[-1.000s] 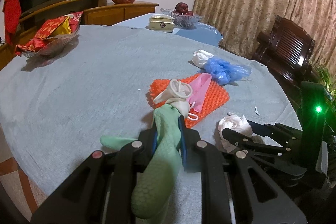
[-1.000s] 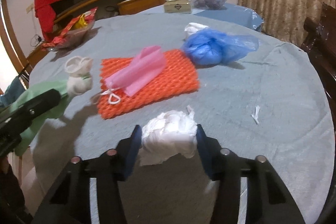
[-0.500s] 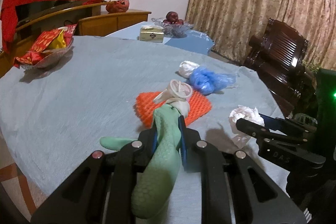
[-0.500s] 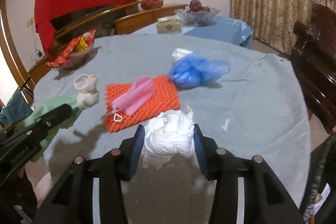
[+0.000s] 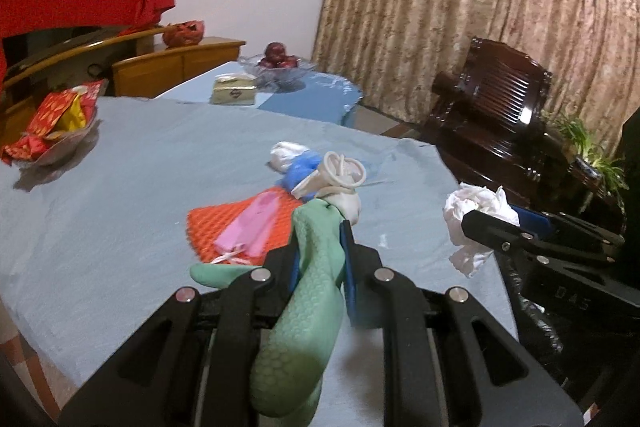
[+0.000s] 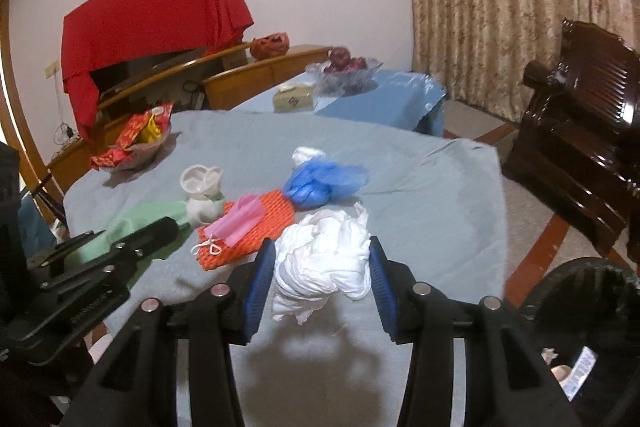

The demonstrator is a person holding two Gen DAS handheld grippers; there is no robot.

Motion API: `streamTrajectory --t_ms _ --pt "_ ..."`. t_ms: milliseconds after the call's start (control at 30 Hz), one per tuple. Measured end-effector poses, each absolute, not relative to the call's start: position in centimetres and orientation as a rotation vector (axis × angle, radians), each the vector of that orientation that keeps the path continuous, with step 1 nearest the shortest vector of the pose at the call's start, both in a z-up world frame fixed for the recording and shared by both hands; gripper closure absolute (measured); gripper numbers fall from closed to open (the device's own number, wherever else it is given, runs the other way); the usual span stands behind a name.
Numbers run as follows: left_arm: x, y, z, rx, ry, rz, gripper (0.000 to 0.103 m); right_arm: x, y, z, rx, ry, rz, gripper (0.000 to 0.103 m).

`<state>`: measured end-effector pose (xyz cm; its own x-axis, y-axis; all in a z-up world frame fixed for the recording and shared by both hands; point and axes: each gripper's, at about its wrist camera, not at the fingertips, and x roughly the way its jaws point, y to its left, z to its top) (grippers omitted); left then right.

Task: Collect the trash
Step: 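Carry the glove and white tissue over the black bin with both tools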

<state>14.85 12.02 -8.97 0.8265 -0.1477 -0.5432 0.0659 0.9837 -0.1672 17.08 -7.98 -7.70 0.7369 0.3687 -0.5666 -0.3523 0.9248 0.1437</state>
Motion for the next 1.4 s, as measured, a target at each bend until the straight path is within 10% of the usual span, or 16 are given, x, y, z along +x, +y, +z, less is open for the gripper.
streamTrajectory --t_ms 1400 --pt "15.7 -12.8 -8.0 -0.009 0.573 -0.612 0.087 9.7 -31.2 -6.0 0.086 0.579 -0.066 0.057"
